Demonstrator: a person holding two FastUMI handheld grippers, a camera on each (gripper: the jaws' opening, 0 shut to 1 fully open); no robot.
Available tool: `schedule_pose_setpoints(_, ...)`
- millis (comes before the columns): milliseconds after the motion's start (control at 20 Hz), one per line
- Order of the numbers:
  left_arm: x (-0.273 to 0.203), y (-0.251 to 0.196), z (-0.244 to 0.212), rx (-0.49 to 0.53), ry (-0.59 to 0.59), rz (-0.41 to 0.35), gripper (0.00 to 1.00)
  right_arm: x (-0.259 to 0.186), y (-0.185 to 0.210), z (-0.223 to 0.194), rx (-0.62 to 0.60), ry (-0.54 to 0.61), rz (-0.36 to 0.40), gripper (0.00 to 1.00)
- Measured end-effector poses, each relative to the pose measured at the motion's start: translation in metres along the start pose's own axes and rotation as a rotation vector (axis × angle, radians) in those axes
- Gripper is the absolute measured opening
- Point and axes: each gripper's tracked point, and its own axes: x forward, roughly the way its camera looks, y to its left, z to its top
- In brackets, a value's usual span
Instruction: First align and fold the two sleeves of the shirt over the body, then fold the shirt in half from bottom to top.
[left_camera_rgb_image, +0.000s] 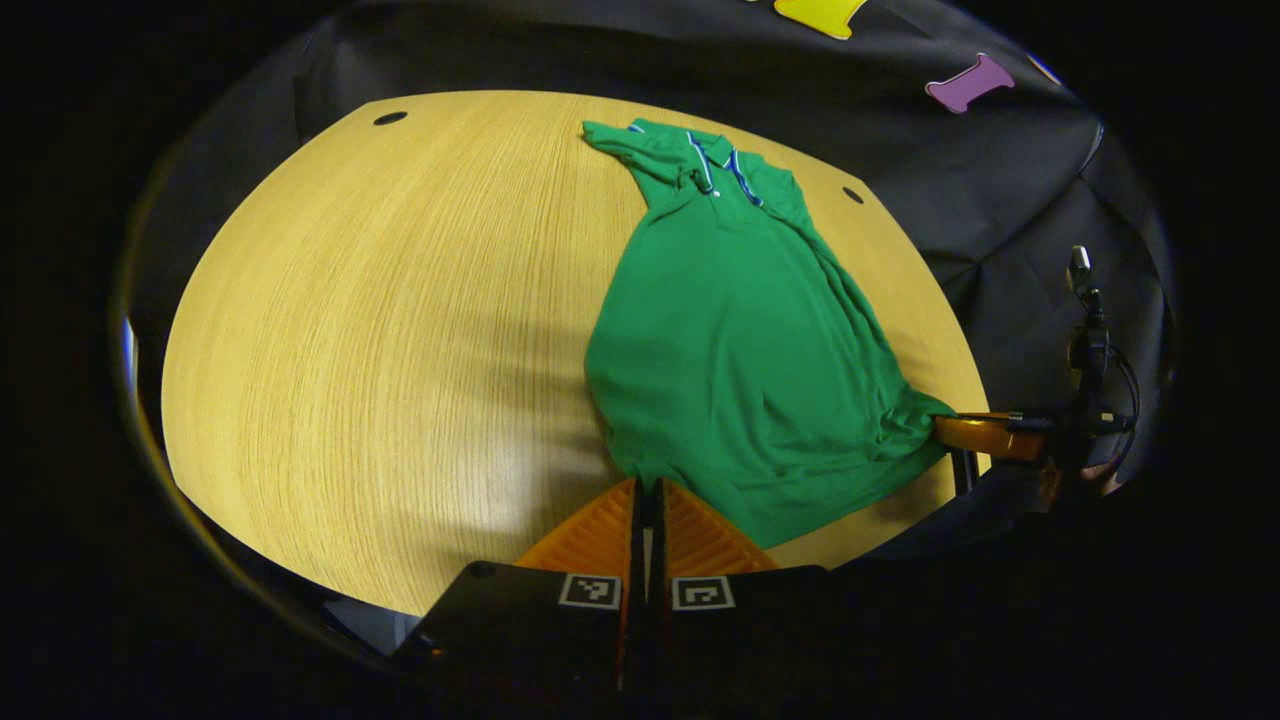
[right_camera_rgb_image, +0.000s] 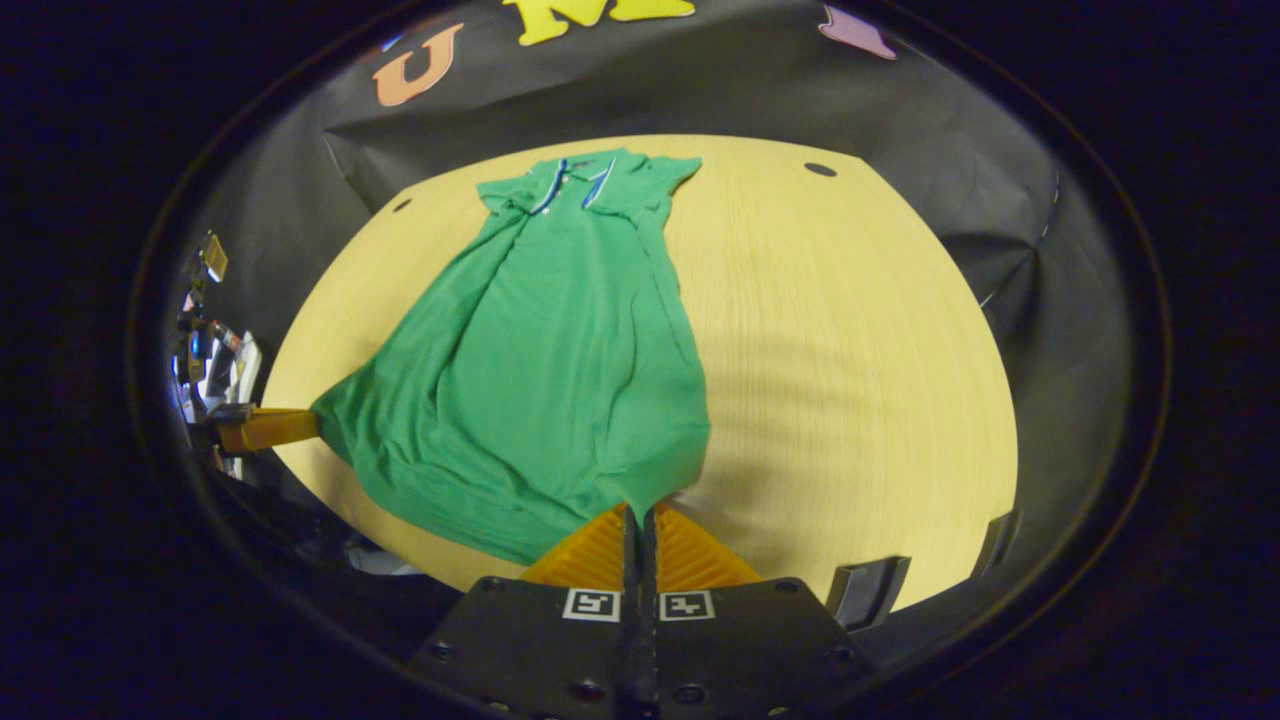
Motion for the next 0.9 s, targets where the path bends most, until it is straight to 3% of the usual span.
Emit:
schedule_pose_setpoints(400,-0.01,-0.016,0.083,0.039,-0.169,-0.03,0.06,-0.018,0.011,0.096,0.016,-0.167,0.012,0.0)
schedule_pose_setpoints(900,-0.006,-0.026,0.211,0.001,-0.381,-0.047,0.06,-0.026,0.0,0.201,-0.015,-0.313,0.01,0.0)
